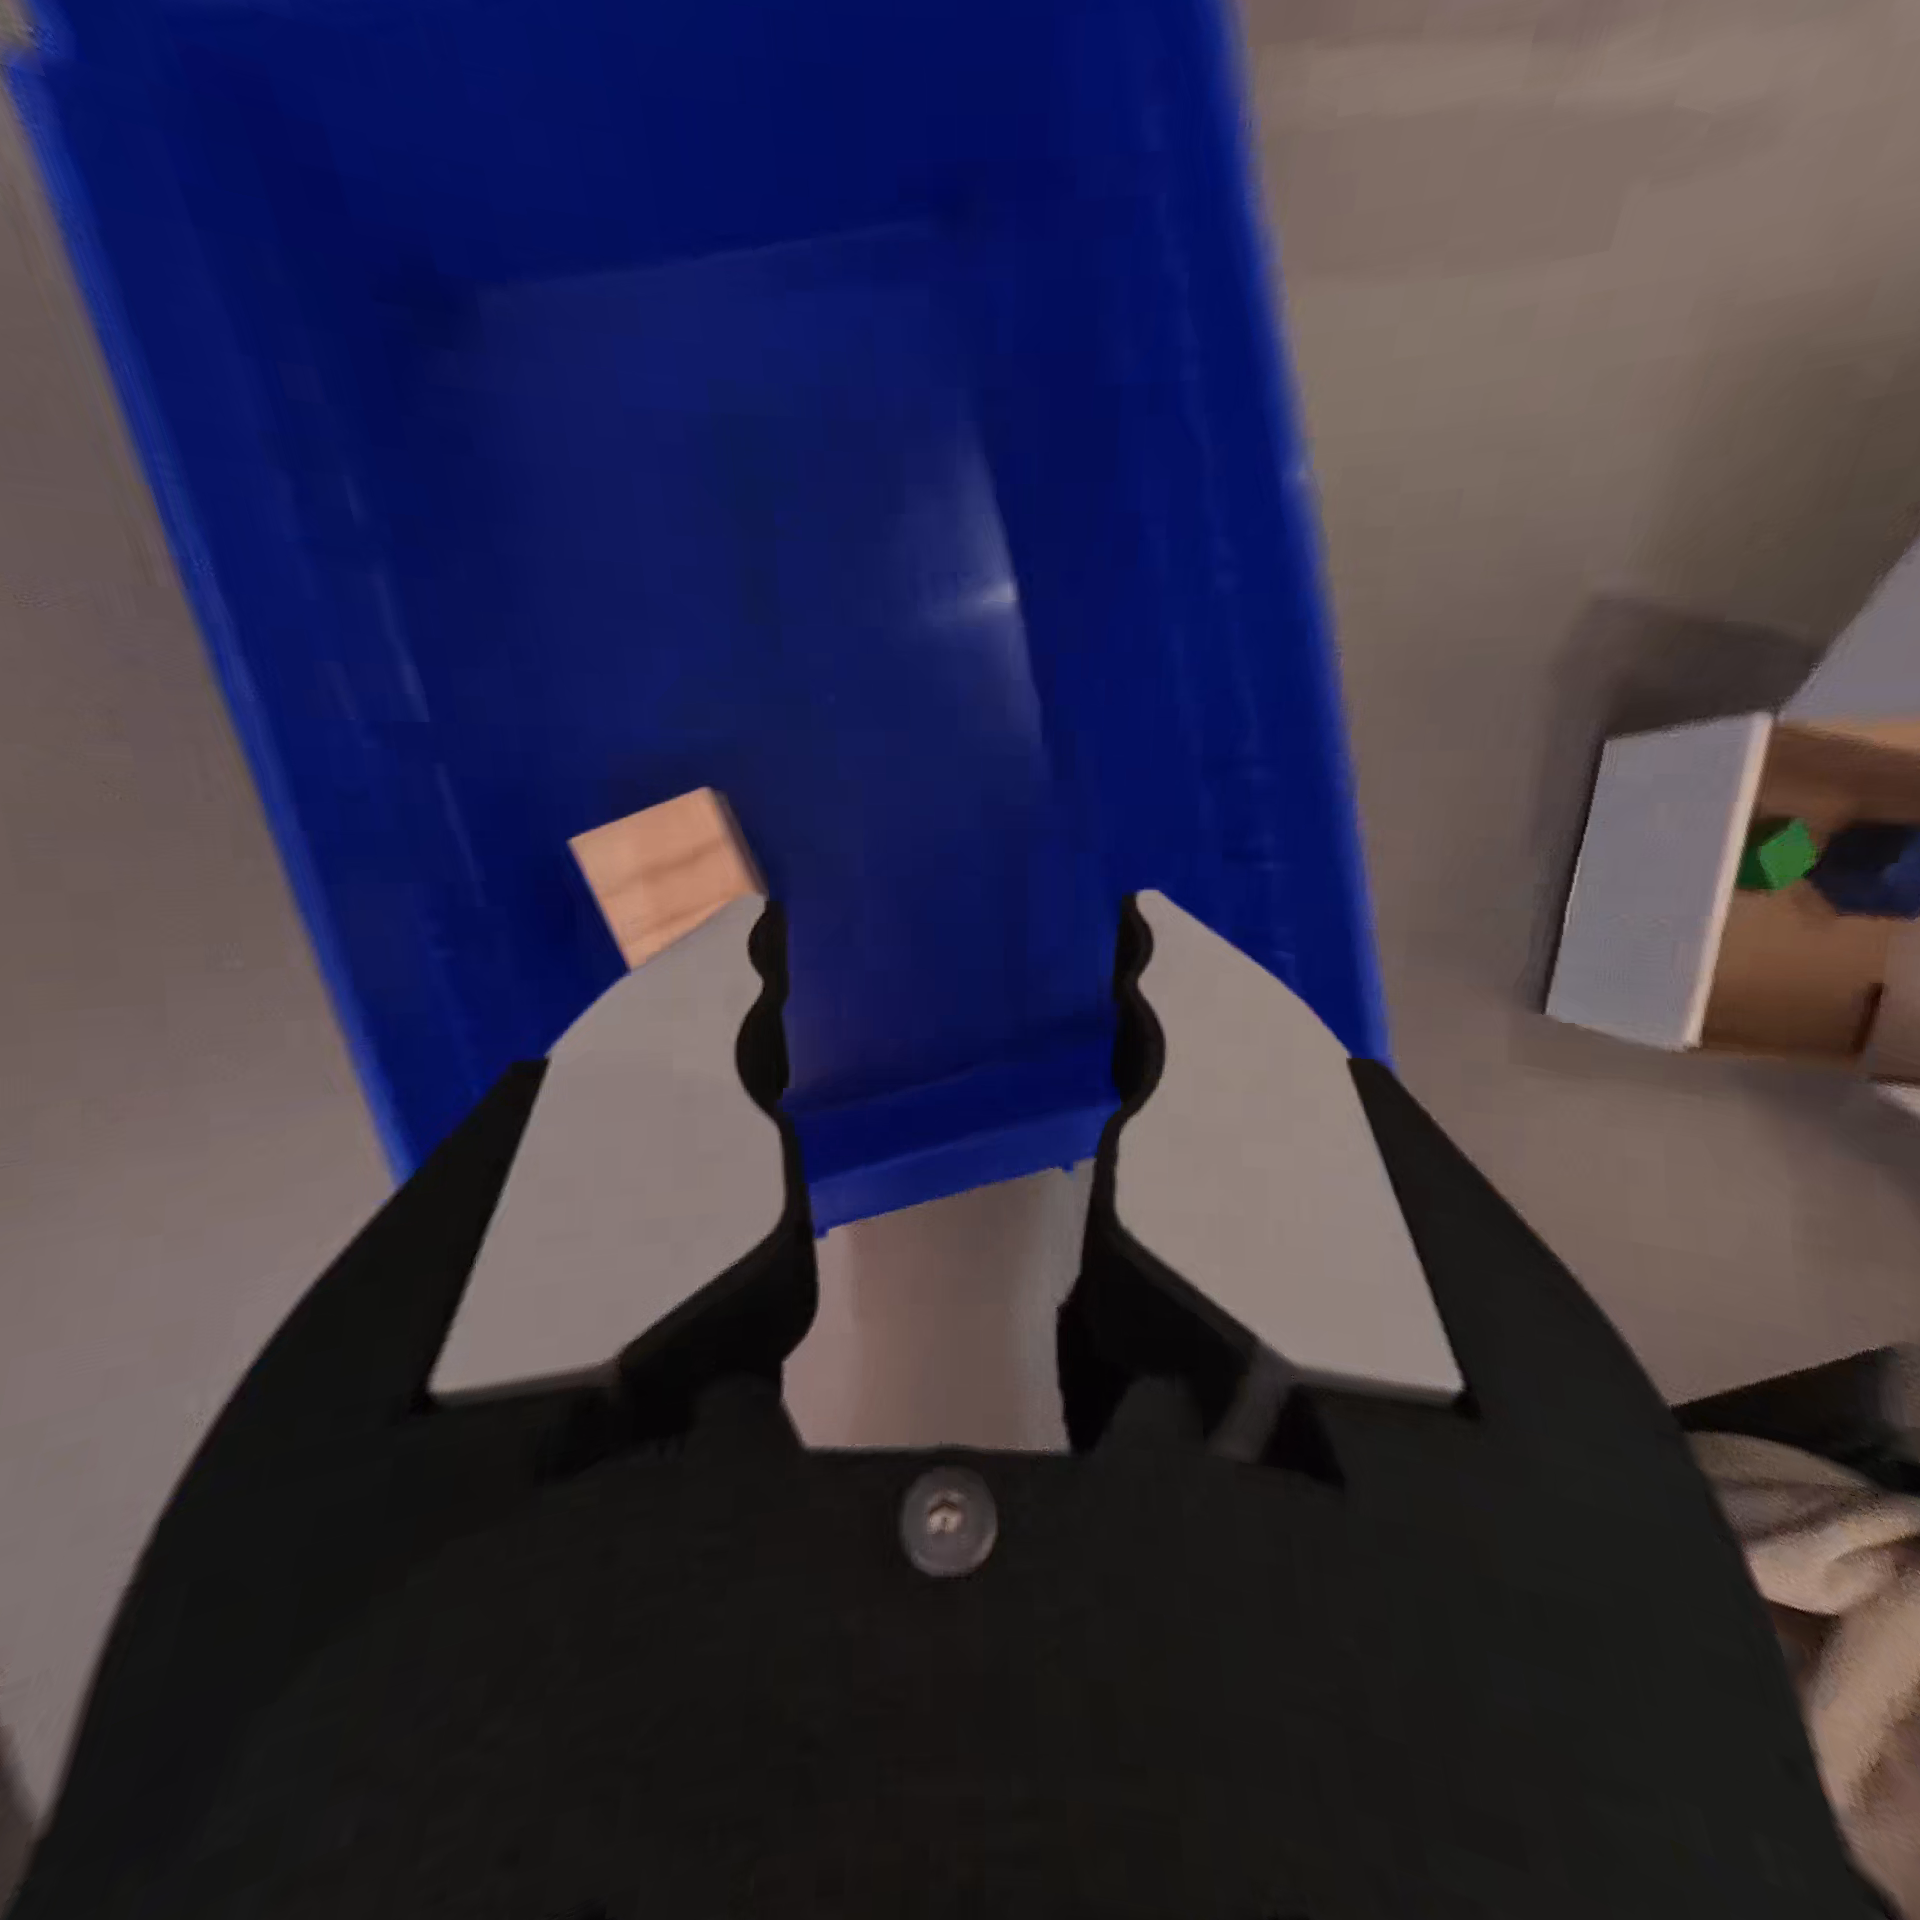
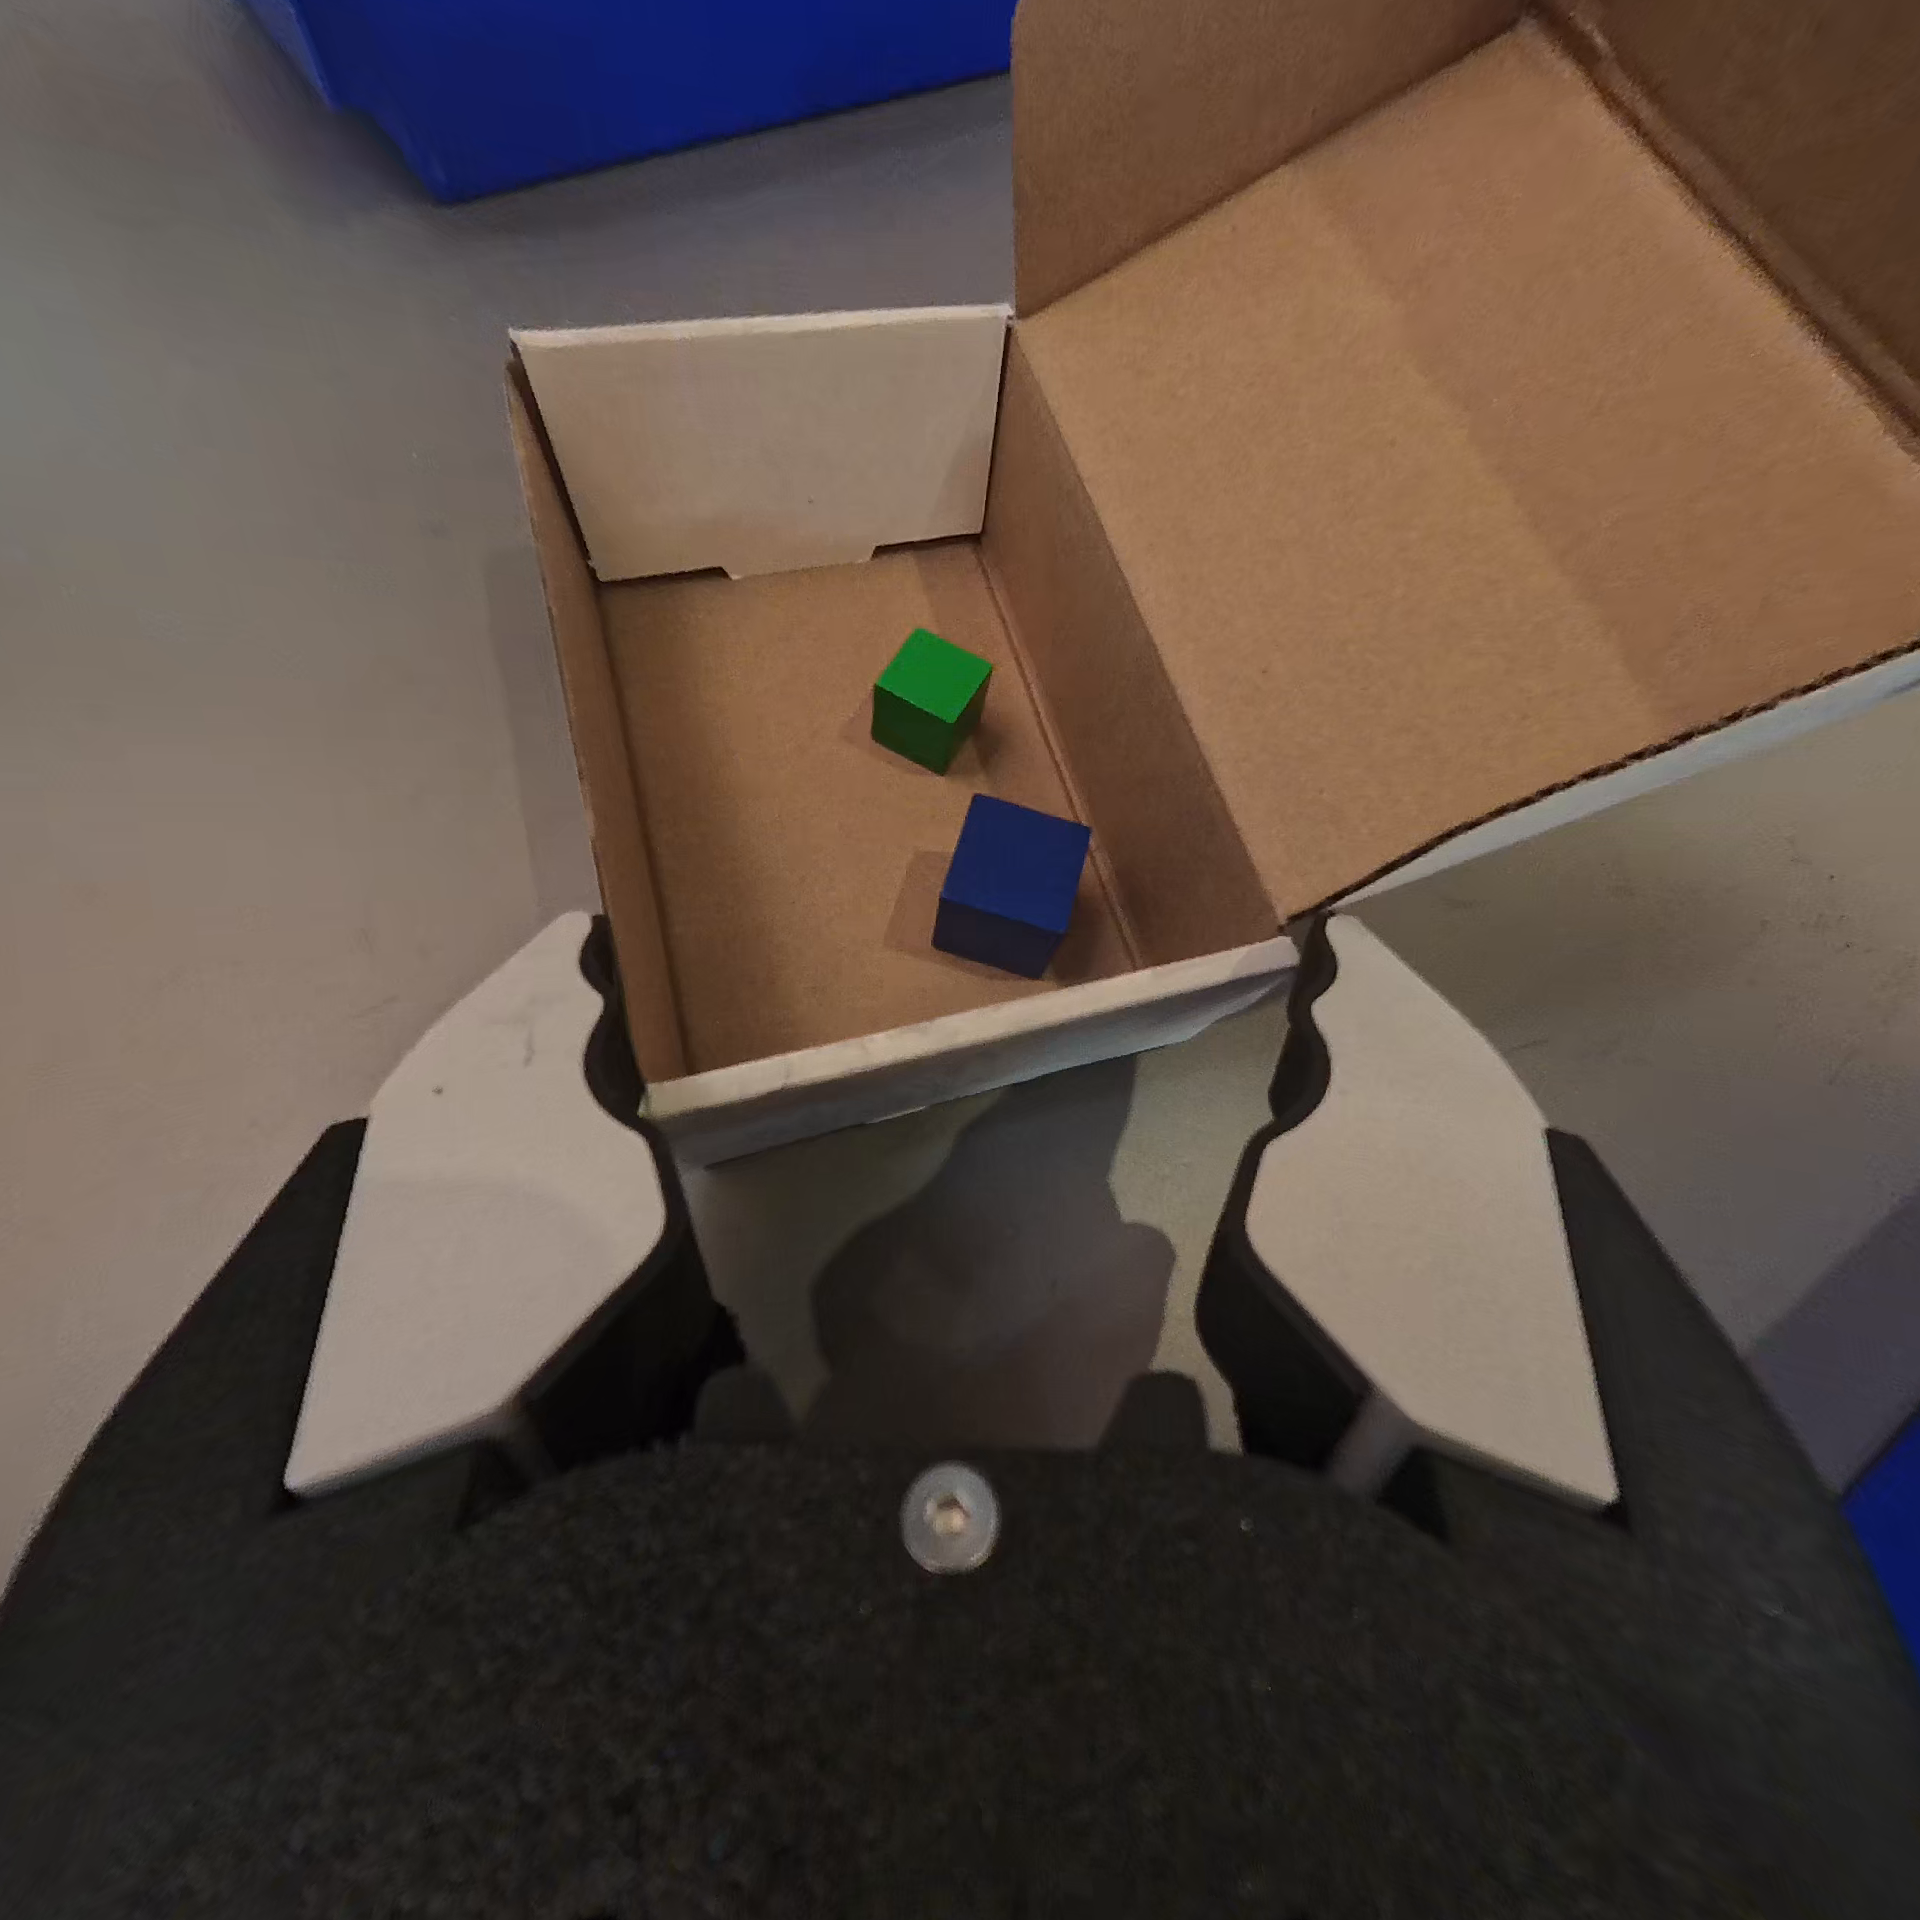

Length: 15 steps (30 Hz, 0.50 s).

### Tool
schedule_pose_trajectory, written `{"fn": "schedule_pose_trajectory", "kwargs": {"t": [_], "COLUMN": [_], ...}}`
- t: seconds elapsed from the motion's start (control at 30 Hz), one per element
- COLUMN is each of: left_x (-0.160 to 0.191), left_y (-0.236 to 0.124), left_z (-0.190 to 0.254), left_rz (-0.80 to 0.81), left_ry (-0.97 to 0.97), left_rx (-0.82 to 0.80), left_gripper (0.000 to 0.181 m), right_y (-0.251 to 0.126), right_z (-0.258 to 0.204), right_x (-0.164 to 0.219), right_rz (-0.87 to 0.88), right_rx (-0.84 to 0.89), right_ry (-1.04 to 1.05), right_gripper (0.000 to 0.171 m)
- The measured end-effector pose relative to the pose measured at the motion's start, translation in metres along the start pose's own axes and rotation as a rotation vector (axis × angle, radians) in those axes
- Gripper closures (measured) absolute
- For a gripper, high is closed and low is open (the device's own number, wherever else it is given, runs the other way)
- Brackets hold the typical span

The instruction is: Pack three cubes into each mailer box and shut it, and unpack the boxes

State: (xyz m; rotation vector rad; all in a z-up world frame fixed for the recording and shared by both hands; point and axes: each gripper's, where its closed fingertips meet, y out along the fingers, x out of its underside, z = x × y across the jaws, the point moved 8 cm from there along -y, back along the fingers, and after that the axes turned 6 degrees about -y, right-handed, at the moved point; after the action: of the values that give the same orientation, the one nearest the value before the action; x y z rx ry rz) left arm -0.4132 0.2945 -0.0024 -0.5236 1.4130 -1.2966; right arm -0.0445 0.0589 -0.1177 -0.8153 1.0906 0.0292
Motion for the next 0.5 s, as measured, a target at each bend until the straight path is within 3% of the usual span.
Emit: {"fn": "schedule_pose_trajectory", "kwargs": {"t": [0.1, 0.5], "left_x": [-0.007, 0.006], "left_y": [0.019, 0.075], "left_z": [-0.035, -0.061], "left_rz": [-0.064, -0.192], "left_ry": [-0.170, -0.157], "left_rx": [0.117, -0.268], "left_gripper": [0.135, 0.123], "right_y": [0.000, 0.000], "right_z": [0.000, 0.000], "right_x": [0.000, 0.001], "right_rz": [0.000, 0.008], "right_rx": [-0.001, -0.004], "right_ry": [0.002, 0.002], "right_gripper": [0.052, 0.052]}}
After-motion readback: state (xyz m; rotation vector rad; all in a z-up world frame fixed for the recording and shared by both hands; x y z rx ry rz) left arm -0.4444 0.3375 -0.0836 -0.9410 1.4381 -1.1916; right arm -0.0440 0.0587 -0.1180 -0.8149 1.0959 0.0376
